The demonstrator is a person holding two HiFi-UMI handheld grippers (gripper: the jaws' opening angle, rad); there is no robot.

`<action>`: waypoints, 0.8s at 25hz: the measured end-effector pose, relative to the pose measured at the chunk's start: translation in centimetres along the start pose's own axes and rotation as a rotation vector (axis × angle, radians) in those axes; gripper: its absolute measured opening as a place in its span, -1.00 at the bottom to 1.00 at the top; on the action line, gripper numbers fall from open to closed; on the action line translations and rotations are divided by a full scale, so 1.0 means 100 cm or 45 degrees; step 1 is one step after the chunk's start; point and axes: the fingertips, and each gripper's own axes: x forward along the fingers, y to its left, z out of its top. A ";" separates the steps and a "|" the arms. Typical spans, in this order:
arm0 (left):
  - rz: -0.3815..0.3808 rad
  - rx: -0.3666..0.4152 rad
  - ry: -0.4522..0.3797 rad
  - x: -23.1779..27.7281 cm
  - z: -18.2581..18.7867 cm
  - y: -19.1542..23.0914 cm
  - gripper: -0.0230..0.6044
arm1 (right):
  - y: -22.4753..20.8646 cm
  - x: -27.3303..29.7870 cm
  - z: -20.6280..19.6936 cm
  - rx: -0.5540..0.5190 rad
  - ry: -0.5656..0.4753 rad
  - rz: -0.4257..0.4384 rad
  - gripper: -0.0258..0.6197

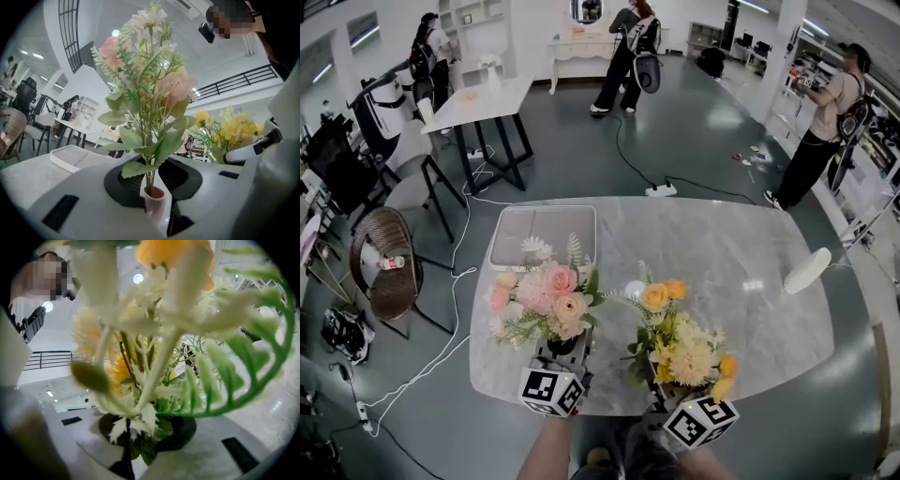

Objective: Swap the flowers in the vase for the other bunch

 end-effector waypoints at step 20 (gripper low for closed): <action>-0.044 -0.041 -0.052 -0.019 0.049 -0.009 -0.64 | 0.014 -0.015 0.017 0.029 -0.065 -0.032 -0.64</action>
